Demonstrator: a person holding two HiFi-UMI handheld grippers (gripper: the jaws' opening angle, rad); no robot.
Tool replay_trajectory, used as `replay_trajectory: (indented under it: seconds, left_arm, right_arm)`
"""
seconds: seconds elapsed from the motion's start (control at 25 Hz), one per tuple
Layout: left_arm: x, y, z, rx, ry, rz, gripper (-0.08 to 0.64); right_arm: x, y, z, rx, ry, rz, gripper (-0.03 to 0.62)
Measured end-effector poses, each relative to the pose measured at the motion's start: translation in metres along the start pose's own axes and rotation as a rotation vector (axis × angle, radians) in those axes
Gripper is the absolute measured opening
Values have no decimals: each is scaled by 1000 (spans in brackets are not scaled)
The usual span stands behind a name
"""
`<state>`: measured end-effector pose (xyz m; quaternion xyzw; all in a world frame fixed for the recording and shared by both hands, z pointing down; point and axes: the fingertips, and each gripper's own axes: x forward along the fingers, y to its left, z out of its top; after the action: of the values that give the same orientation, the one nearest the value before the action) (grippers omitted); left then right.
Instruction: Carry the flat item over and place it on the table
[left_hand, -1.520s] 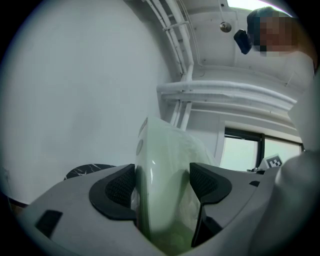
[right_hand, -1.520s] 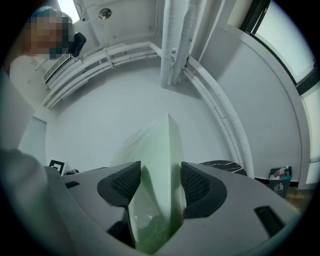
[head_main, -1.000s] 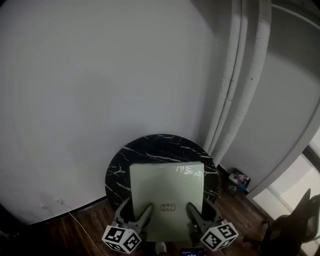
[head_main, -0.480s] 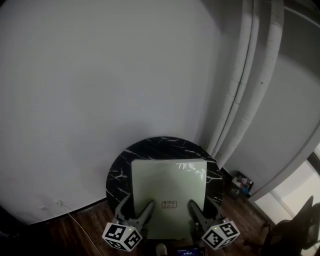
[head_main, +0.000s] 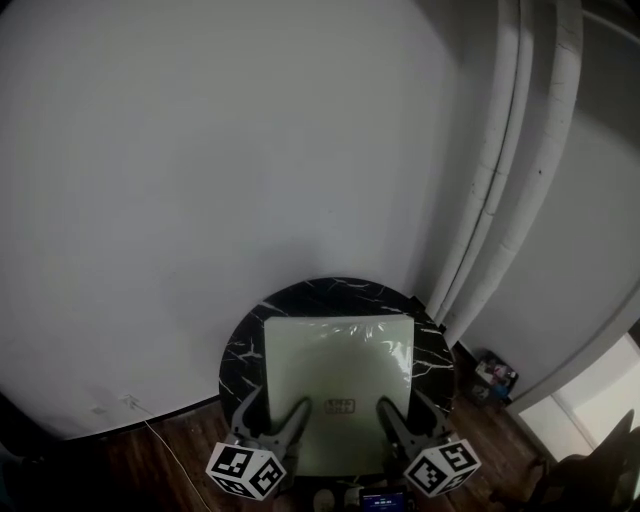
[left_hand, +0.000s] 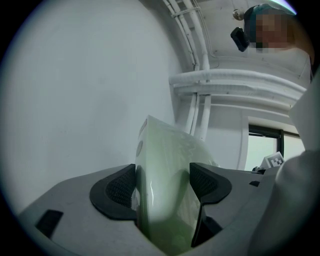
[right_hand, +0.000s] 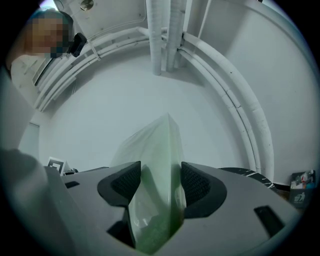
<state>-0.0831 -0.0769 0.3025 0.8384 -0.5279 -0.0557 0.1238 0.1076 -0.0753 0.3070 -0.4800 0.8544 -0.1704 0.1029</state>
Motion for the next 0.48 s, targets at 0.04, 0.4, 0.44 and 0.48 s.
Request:
replay_trajectory:
  seconds: [0.04,0.4,0.44,0.48]
  left_arm:
    - [2,-2,0,2,-2,3,342]
    - [15,-3,-11,4,13,37,342]
    - [16,-1,-13,2,16,39,342]
    - [18,1,-15,-1,20,41,342]
  right_arm:
    - [0,-2,1,0,0,1,218]
    - [7,-21,-5,18,25,18,218]
    - [9,-22,-7,20,30,17,218]
    - [11,-24,-10,21,36,15,218]
